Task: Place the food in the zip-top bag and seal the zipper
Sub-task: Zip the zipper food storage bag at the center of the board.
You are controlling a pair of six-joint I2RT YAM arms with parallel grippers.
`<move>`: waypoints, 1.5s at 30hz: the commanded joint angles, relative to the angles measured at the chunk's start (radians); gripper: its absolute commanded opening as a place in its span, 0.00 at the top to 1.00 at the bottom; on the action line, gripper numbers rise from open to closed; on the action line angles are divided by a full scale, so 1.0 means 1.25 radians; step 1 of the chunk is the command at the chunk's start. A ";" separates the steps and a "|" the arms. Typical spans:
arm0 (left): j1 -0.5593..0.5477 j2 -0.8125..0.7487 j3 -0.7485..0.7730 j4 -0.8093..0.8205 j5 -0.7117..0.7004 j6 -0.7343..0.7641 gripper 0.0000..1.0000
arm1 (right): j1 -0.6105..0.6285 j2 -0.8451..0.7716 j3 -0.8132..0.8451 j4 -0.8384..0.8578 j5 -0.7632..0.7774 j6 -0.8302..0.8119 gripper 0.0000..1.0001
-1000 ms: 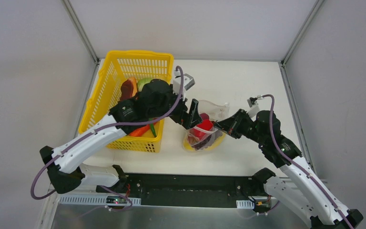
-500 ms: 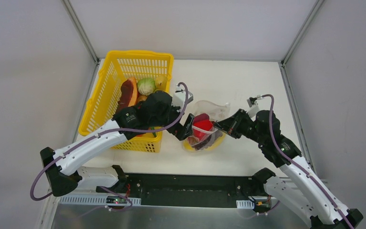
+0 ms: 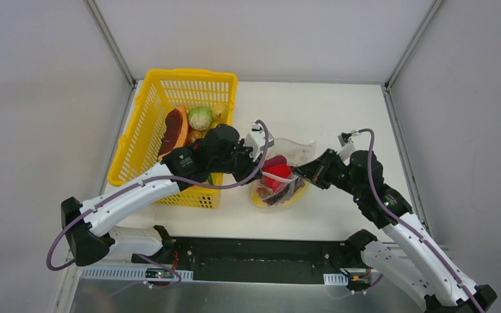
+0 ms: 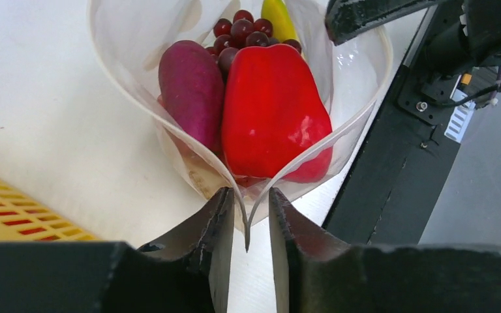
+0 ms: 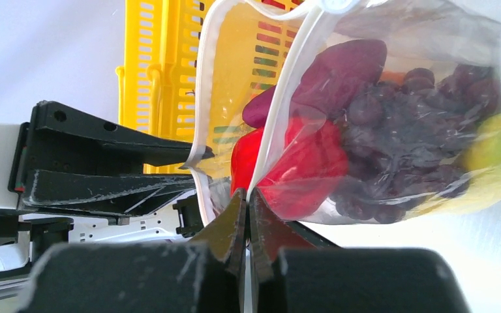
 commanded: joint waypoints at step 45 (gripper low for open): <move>0.047 -0.010 0.059 -0.033 0.032 0.239 1.00 | -0.634 0.228 -0.053 0.585 -0.366 -0.481 0.36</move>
